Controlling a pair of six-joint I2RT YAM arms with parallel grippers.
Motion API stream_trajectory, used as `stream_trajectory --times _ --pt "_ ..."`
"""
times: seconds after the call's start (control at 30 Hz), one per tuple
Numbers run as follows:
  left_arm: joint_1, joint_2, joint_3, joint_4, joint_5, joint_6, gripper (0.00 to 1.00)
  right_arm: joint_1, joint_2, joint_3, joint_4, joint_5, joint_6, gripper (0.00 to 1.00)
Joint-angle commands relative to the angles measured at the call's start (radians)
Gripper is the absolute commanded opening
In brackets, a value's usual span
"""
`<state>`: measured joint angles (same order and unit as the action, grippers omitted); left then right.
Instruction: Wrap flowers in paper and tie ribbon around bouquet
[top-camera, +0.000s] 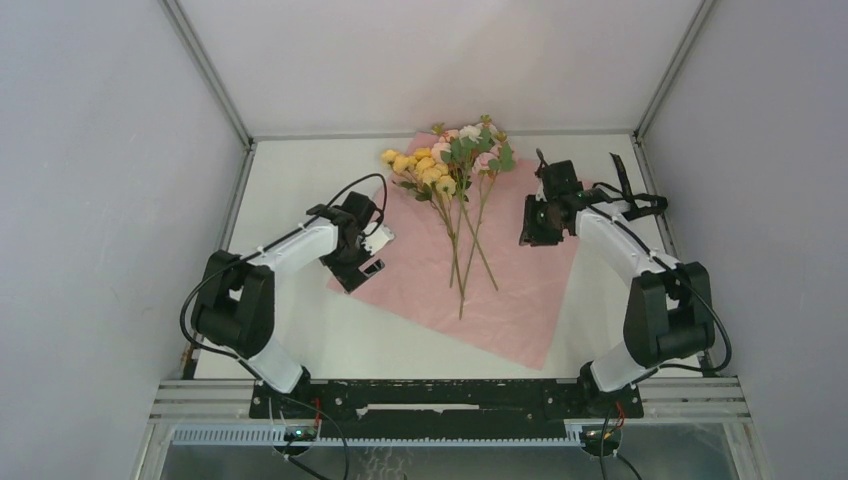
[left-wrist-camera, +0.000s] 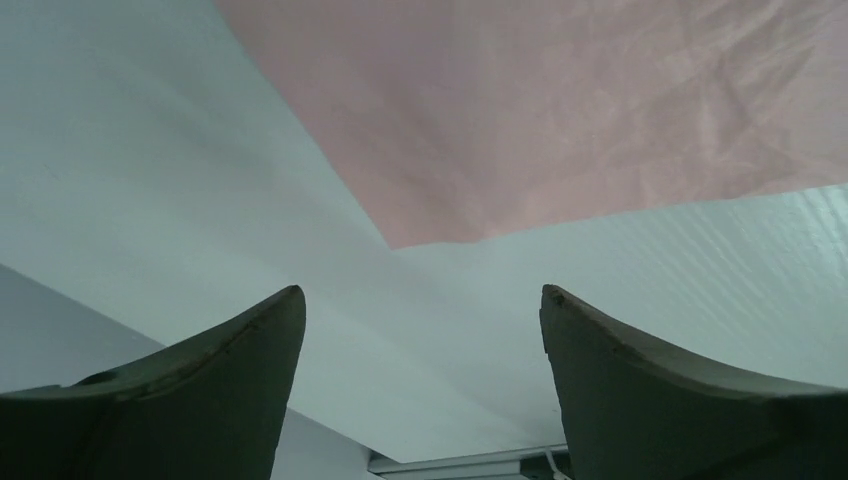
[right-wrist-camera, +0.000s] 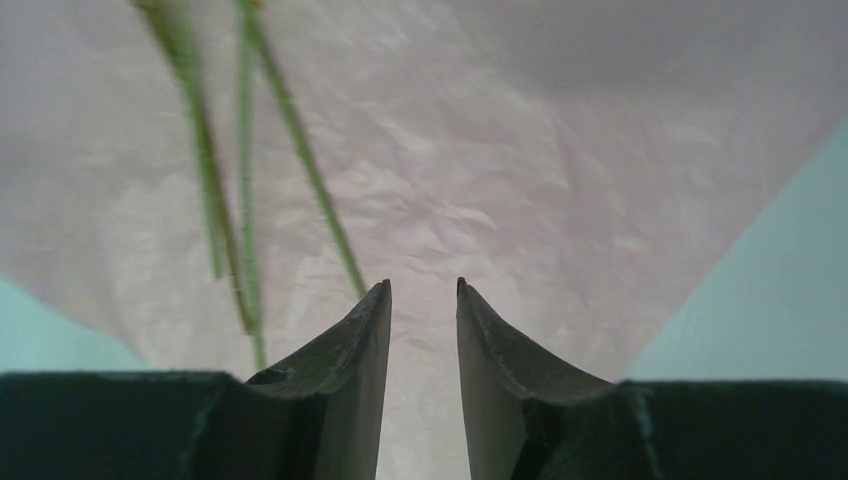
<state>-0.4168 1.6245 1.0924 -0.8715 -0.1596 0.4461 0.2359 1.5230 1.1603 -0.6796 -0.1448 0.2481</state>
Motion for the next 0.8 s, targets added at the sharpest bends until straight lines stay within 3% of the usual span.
stream_trajectory --times 0.0,0.1,0.23,0.27,0.4,0.57,0.77 --pt "0.001 0.002 -0.018 0.081 -0.096 0.016 0.95 -0.009 0.017 -0.034 -0.027 0.205 0.071 0.41" --pt "0.015 0.028 0.001 0.081 -0.061 -0.004 0.97 -0.054 0.014 -0.066 -0.038 0.308 0.088 0.55" --pt "0.075 0.091 0.084 0.042 0.104 -0.081 0.97 -0.173 0.013 -0.138 0.06 0.181 0.113 0.71" --pt "0.117 0.106 0.12 0.029 0.222 -0.127 0.96 -0.192 0.019 -0.152 0.086 0.16 0.121 0.72" --pt "0.264 0.137 0.184 0.062 0.458 -0.406 0.96 -0.227 0.081 -0.171 0.162 0.094 0.139 0.74" --pt "0.332 0.092 0.06 0.199 0.448 -0.692 0.97 -0.259 0.163 -0.172 0.187 0.094 0.147 0.74" --pt "0.326 0.151 -0.057 0.238 0.457 -0.848 0.97 -0.239 0.196 -0.218 0.228 -0.044 0.163 0.71"
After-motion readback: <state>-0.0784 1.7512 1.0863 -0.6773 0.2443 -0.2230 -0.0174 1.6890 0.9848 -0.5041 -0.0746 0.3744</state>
